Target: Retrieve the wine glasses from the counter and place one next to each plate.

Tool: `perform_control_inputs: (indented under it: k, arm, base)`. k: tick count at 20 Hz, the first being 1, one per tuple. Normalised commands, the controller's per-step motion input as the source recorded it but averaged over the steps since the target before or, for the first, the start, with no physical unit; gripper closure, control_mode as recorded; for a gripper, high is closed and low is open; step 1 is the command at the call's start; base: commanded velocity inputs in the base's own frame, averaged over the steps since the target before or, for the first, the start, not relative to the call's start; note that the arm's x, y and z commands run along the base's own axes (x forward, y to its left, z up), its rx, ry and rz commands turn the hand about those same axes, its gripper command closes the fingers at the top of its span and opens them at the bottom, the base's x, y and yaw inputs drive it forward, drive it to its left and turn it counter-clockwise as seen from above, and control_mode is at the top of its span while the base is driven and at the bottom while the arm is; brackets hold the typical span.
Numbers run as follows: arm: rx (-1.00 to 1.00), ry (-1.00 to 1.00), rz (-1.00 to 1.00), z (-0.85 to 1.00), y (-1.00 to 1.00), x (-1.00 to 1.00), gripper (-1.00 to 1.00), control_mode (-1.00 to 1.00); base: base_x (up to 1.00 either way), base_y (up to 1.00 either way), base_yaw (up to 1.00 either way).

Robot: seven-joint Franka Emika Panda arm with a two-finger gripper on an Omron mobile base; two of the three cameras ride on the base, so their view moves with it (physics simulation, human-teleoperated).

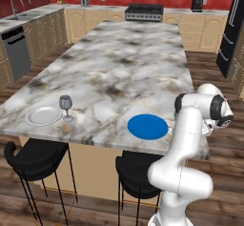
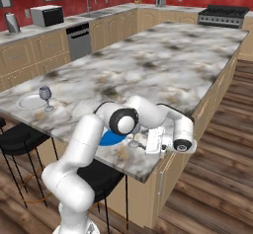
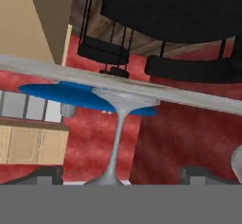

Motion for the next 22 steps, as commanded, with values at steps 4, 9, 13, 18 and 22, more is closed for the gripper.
perform_control_inputs:
  k: [4,9,13,18,22]
  arm:
    - [0.05,0.0,0.0,0.58,-0.16,-1.0,-1.0,-1.0]
    - [0.0,-0.06,0.0,0.93,0.35,-0.92,-1.0,-1.0]
    - [-0.09,-0.12,-0.06,0.89,0.83,-0.34,-1.0,-1.0]
    - [-0.12,-0.11,-0.1,0.95,0.62,-0.14,-1.0,-1.0]
    - [-0.11,-0.09,-0.06,0.96,0.48,-0.15,-1.0,-1.0]
  base:
    - [0.0,0.0,0.0]
    - [0.0,0.0,0.0]
    - [0.0,0.0,0.0]
    - [0.0,0.0,0.0]
    - [0.0,0.0,0.0]
